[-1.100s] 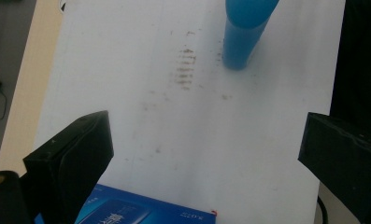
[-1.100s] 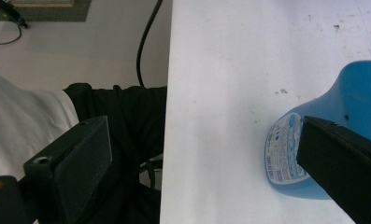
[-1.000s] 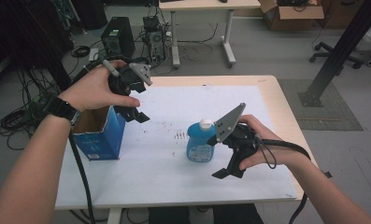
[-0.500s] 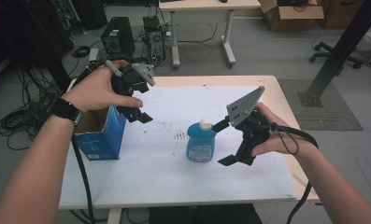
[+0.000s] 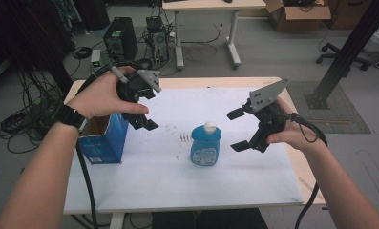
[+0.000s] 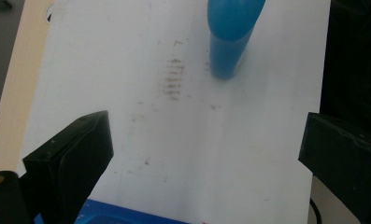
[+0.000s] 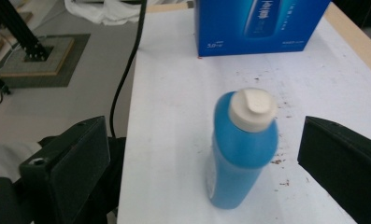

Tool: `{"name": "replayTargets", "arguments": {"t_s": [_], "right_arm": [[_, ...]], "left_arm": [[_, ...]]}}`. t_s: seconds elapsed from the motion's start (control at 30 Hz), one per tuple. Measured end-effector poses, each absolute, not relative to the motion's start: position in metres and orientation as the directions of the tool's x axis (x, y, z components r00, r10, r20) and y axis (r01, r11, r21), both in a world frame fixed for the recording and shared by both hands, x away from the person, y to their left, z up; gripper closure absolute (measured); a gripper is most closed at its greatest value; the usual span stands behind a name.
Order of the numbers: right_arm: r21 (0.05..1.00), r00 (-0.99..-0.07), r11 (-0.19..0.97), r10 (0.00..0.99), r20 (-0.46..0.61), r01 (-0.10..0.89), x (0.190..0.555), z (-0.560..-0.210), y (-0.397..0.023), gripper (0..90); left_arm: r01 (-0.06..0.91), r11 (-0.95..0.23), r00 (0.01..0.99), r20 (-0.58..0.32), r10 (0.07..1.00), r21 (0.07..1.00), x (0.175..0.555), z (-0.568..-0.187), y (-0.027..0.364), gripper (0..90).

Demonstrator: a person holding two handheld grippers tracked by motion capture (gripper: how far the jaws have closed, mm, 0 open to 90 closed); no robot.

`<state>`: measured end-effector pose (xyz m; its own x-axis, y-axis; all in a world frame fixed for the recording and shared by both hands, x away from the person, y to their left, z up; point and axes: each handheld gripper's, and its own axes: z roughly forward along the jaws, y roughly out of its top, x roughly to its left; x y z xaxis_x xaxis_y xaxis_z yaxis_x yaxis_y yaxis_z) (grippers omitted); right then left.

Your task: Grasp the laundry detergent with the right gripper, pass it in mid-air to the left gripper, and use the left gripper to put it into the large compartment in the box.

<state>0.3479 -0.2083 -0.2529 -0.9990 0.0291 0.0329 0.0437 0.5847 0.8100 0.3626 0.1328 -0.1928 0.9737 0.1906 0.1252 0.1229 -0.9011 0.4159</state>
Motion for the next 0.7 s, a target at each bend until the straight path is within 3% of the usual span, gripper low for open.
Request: {"name": "replayTargets", "arguments": {"t_s": [0.7], "right_arm": [[0.853,-0.98,0.482,0.094,0.174,0.198,0.391,-0.314,-0.224,0.8]], "left_arm": [[0.114,-0.899,0.978,0.11,0.175,0.422,0.358,-0.203,0.131,3.4]]}}
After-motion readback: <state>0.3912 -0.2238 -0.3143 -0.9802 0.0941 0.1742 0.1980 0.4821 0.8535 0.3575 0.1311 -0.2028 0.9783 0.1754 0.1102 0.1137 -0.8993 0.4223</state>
